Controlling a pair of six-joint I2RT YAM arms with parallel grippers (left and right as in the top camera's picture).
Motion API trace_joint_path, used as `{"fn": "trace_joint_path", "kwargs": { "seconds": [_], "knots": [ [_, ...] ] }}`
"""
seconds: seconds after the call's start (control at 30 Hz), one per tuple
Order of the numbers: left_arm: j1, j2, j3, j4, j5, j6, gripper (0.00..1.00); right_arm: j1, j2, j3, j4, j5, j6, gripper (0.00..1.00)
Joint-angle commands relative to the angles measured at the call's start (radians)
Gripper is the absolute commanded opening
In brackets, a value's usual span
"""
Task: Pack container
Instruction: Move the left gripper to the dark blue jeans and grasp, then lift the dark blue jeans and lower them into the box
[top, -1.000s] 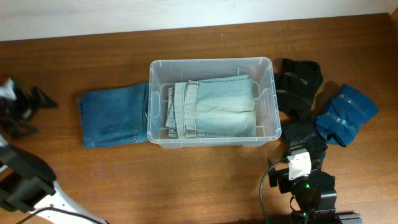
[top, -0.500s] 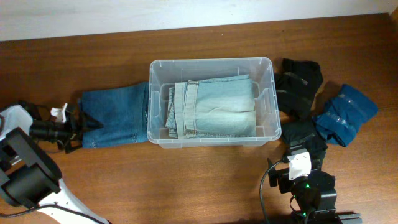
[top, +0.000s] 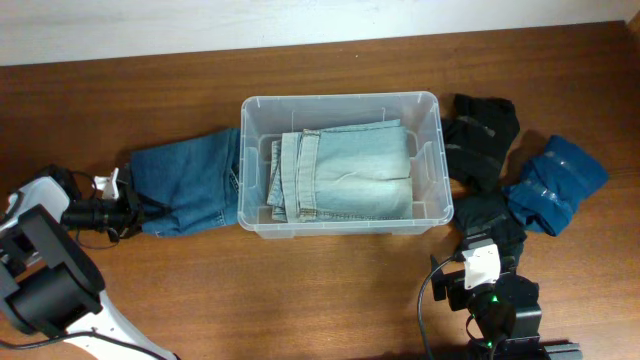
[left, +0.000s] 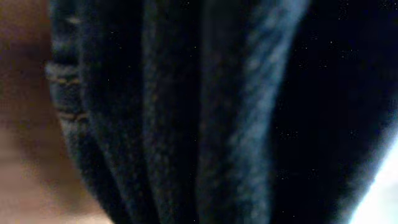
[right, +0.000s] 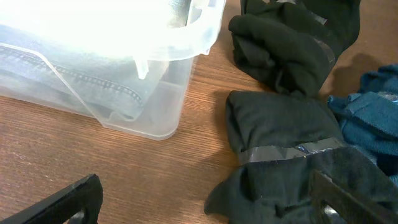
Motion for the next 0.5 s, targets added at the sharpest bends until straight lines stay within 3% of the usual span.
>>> {"fn": "trace_joint_path", "kwargs": {
  "seconds": [0.0, 0.1, 0.17, 0.23, 0.47],
  "knots": [
    [0.001, -0.025, 0.062, -0.124, -0.022, 0.010, 0.14, -0.006, -0.006, -0.005, 0.002, -0.003, 0.008, 0.98],
    [0.008, -0.093, 0.214, -0.290, -0.023, 0.071, 0.10, -0.006, -0.006, -0.005, 0.002, -0.003, 0.008, 0.98],
    [0.005, -0.144, 0.349, -0.406, -0.023, 0.107, 0.01, -0.006, -0.006, -0.005, 0.002, -0.003, 0.008, 0.98],
    [-0.009, -0.193, 0.482, -0.489, -0.023, 0.121, 0.01, -0.006, -0.006, -0.005, 0.002, -0.003, 0.008, 0.98],
    [-0.149, -0.368, 0.847, -0.554, -0.018, 0.104, 0.01, -0.006, -0.006, -0.005, 0.002, -0.003, 0.008, 0.98]
  ]
}}
